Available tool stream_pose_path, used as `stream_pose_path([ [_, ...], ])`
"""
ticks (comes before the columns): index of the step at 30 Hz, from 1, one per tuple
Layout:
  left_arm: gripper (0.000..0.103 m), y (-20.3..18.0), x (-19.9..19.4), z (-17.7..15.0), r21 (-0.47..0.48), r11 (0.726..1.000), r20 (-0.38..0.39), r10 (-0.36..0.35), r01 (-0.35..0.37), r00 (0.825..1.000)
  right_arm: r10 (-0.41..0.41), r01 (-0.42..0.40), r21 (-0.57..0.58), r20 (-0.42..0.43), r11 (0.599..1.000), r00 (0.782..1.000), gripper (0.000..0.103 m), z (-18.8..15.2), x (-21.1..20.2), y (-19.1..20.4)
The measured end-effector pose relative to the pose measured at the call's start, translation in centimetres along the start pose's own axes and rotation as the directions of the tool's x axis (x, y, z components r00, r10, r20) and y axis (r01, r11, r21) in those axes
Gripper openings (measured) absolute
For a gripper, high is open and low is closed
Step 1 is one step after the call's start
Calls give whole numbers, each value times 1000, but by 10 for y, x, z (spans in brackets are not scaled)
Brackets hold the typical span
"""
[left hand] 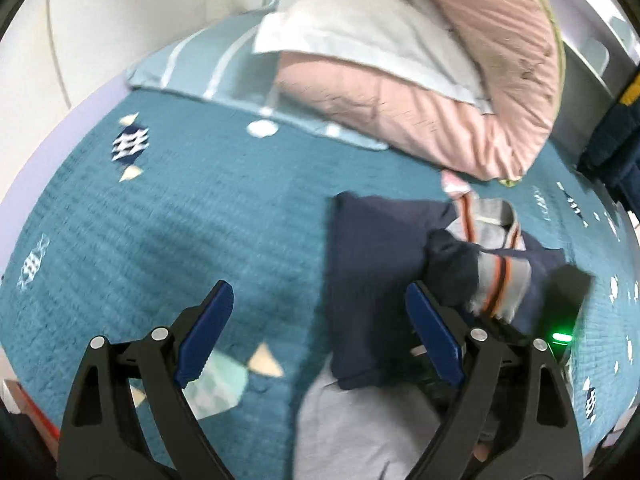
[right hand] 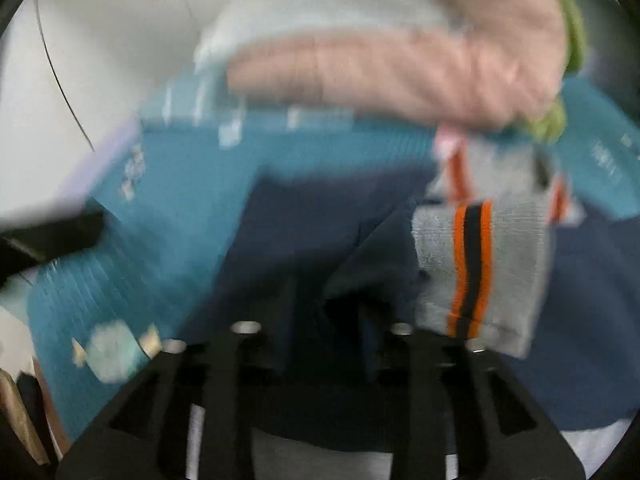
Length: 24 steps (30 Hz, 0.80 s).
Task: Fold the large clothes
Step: 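Grasp the other navy sleeve cuff with the right gripper and fold it across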
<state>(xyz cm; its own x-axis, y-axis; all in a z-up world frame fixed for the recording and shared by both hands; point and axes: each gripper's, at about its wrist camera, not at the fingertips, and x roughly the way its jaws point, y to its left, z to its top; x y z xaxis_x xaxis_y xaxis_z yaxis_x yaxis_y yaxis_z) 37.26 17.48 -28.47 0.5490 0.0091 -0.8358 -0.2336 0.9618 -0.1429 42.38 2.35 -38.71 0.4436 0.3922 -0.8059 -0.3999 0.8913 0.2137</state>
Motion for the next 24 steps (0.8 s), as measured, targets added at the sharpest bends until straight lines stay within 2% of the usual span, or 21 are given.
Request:
stream_pose_path([
  [1,88,6,0,-2,-9,1000,-1,-6,6,1000,12,-12,4,19,1000,1000,52,-2,-5,-1],
  [3,88,9,0,-4,-23,1000,-1,-19,19,1000,61,-61,8,62,998,996,69,-3,-24,-6],
  [5,88,7,2,-2,-47,998,6,-38,39,999,157,-163,41,128,986,979,76,3,-53,-20],
  [6,88,6,3,0,-62,997,8,-55,55,998,176,-185,44,157,982,972,76,5,-65,-28],
  [8,88,-2,0,1,-72,993,12,-90,90,996,164,-187,82,229,979,959,77,13,-96,-51],
  [10,88,-17,0,2,-42,992,8,-118,118,993,187,-244,177,288,954,939,79,14,-119,-81],
  [11,88,-29,1,2,-13,991,-1,-130,130,991,168,-247,238,308,939,936,80,15,-128,-102],
  [13,88,-60,7,2,65,985,-33,-159,160,987,121,-215,302,301,929,946,81,9,-139,-132],
  [15,88,-86,12,-1,122,976,-58,-176,182,983,17,-122,359,281,925,960,81,-2,-143,-162],
  [16,89,-105,16,-3,157,967,-76,-192,202,979,-32,-68,404,234,912,972,81,-7,-140,-180],
  [18,89,-135,26,-9,226,949,-105,-198,217,975,-49,-38,504,159,863,986,81,-19,-132,-212],
  [21,89,-178,49,-20,375,916,-102,-114,144,988,-37,-33,561,114,827,993,81,-34,-128,-237],
  [22,89,-194,62,-25,443,893,-89,-37,73,995,-37,-27,560,102,828,994,81,-39,-128,-241],
  [24,87,-208,78,-31,538,842,-34,79,-48,996,-34,-27,554,100,832,994,81,-44,-131,-245],
])
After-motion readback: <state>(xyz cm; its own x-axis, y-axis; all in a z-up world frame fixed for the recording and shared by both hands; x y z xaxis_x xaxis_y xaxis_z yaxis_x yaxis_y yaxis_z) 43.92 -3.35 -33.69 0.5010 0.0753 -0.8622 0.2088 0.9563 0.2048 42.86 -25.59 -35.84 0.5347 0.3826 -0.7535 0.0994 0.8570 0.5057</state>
